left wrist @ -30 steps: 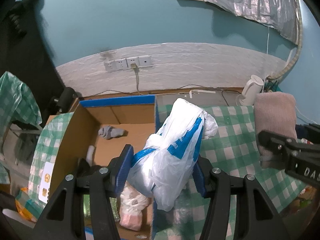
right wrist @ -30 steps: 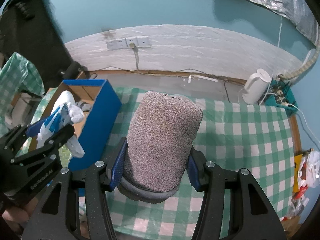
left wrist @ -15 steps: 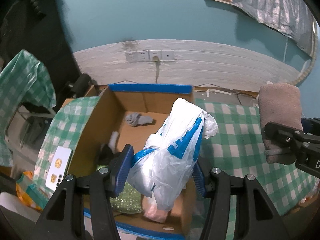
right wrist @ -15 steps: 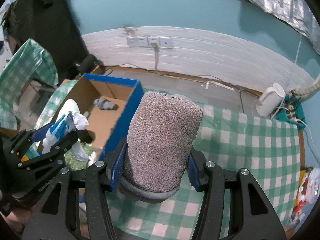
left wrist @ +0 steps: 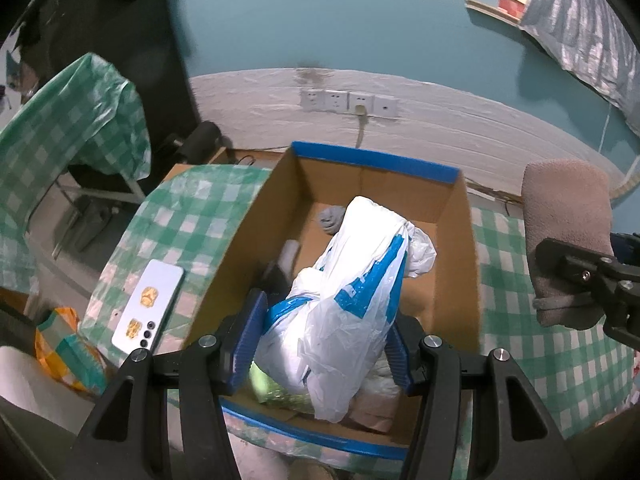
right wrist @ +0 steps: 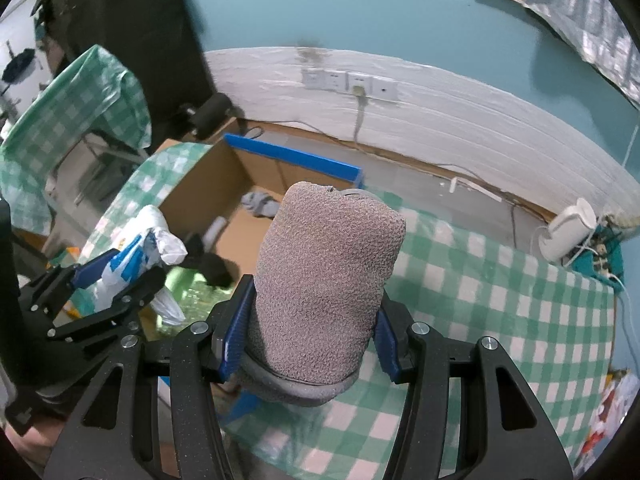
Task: Organize soft objects
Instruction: 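Lift and carry the white bag in the left gripper and towel in the right gripper over the box, then open the right gripper to drop the towel while the left gripper releases the white bag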
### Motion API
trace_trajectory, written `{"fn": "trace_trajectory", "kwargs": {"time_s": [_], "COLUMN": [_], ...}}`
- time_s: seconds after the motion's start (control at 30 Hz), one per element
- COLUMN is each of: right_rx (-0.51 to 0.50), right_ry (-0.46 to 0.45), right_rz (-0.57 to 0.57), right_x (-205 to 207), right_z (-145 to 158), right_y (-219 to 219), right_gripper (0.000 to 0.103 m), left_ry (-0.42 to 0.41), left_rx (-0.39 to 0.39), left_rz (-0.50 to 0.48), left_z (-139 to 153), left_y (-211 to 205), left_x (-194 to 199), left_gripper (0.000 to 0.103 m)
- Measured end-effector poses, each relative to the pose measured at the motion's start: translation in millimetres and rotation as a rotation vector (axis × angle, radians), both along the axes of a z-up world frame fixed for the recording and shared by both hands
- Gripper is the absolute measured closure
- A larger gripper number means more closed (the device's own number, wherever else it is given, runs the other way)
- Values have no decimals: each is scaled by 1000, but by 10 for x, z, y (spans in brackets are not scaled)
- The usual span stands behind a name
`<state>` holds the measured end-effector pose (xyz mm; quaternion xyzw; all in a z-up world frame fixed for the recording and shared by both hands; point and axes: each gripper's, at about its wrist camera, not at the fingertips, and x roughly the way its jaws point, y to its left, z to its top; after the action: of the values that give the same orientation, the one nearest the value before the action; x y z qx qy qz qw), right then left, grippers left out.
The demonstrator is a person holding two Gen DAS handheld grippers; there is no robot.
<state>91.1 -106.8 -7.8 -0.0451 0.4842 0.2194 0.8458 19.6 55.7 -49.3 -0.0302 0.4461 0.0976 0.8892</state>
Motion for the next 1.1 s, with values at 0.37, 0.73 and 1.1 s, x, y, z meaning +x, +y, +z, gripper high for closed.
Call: {"fn": "trace_trajectory", "kwargs": {"time_s": [0.37, 0.73, 1.1], "right_rx": [-7, -32, -71], "right_ry": [43, 64, 77], "right_rz": [62, 98, 87], "right_x": [-15, -17, 5], "right_z": [-142, -247, -344], "right_y": [412, 648, 693], "right_gripper": [49, 47, 40], "left_ry": [23, 58, 52], "left_rx": [-11, -4, 31], "left_rz": [60, 102, 135], "left_z": [-106, -225, -219], "left_y": [308, 447, 484], "left_x": [-39, -66, -65], "left_gripper": [46, 46, 37]}}
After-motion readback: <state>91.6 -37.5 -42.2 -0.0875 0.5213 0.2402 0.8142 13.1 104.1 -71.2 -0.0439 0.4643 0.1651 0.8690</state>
